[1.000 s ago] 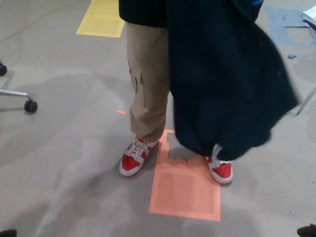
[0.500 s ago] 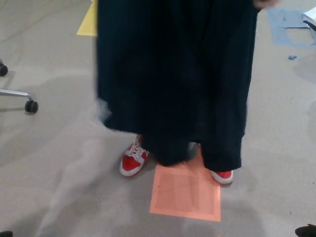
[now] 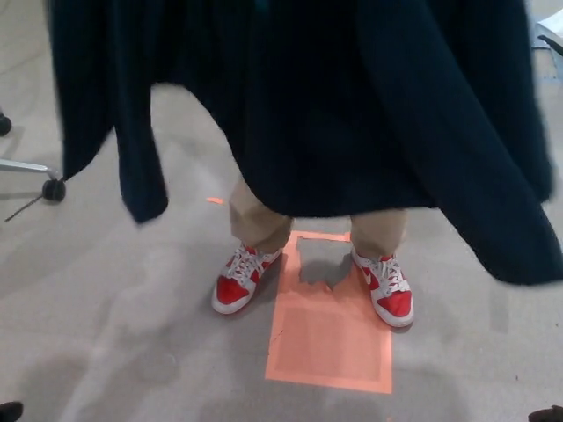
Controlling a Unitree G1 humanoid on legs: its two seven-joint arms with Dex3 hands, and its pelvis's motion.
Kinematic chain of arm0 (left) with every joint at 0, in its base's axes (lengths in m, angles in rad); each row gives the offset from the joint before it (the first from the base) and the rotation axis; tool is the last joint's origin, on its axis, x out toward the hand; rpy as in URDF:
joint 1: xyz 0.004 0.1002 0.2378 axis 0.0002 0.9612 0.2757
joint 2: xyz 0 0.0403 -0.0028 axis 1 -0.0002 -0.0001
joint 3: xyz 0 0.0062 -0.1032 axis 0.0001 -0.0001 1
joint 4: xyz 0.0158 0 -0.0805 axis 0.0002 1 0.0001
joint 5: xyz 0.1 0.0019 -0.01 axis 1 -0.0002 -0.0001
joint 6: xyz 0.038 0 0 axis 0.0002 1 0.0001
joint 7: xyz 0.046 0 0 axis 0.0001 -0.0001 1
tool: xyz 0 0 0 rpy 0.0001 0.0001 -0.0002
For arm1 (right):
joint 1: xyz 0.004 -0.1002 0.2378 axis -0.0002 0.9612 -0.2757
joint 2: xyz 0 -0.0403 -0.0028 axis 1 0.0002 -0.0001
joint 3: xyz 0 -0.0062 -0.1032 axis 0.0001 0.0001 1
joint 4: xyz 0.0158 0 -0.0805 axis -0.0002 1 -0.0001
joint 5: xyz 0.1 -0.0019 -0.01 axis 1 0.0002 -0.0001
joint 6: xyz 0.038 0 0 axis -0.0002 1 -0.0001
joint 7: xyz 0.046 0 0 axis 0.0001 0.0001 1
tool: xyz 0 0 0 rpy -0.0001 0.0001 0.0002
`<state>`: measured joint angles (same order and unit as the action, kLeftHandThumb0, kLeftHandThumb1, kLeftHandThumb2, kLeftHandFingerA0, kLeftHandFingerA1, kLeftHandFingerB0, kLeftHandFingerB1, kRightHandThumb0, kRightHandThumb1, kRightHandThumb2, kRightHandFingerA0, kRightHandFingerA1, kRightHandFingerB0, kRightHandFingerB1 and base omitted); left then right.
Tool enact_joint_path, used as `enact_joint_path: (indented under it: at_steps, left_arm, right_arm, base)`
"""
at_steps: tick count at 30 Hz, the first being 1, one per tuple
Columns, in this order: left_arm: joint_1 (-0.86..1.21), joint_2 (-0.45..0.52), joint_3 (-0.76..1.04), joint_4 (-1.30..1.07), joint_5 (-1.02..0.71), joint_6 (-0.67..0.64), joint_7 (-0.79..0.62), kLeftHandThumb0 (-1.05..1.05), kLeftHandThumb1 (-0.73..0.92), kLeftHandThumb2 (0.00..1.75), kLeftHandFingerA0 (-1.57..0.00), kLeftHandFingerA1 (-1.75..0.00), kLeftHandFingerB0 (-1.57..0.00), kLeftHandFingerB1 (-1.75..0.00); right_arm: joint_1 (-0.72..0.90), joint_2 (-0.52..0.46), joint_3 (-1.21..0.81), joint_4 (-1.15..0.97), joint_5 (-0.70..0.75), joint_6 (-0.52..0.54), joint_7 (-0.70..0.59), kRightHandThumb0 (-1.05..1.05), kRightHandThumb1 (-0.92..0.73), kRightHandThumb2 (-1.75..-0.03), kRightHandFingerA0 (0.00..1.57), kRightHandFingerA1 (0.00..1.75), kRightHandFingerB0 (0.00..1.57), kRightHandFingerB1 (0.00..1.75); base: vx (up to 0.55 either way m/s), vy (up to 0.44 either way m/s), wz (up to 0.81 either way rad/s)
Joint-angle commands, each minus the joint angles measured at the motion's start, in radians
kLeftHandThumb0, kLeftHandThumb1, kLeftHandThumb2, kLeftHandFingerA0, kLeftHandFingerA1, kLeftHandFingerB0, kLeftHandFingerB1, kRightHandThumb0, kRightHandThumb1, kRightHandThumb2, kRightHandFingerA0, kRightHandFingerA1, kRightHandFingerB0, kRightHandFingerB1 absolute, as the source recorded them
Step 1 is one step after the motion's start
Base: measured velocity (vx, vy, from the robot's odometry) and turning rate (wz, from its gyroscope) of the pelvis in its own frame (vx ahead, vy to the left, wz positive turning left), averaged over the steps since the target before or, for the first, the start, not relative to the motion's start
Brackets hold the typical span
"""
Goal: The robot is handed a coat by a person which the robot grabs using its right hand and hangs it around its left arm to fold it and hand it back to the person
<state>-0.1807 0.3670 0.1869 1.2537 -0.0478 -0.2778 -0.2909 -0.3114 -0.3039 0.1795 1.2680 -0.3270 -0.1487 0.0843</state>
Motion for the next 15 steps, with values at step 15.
enact_joint_path:
  at_steps: [15]
  left_arm:
    - [-0.059, 0.029, -0.003, 0.012, 0.013, 0.016, -0.007, -0.61, 0.92, 0.68, -0.19, -0.30, -0.21, -0.30]
  right_arm:
    - [-0.047, 0.004, 0.029, 0.057, -0.033, 0.115, -0.074, -0.65, -0.92, -0.72, 0.11, 0.28, 0.09, 0.24]
  base:
    - [0.00, 0.000, 0.00]
